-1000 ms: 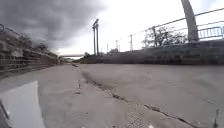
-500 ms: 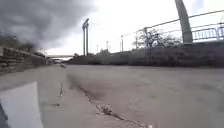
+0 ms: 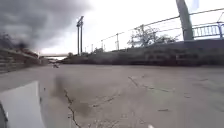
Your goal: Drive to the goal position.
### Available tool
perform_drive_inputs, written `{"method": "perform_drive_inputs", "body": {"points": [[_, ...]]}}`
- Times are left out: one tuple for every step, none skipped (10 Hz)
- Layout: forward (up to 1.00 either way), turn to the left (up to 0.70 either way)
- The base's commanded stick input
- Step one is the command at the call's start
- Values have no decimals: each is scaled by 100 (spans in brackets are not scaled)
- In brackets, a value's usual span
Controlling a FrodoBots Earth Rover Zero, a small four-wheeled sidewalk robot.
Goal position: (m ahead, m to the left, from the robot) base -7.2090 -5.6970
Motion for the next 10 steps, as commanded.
{"method": "perform_drive_inputs", "body": {"points": [[100,0],[100,0],[100,0],[100,0],[100,0],[100,0],[100,9],[100,22],[100,27],[100,27]]}}
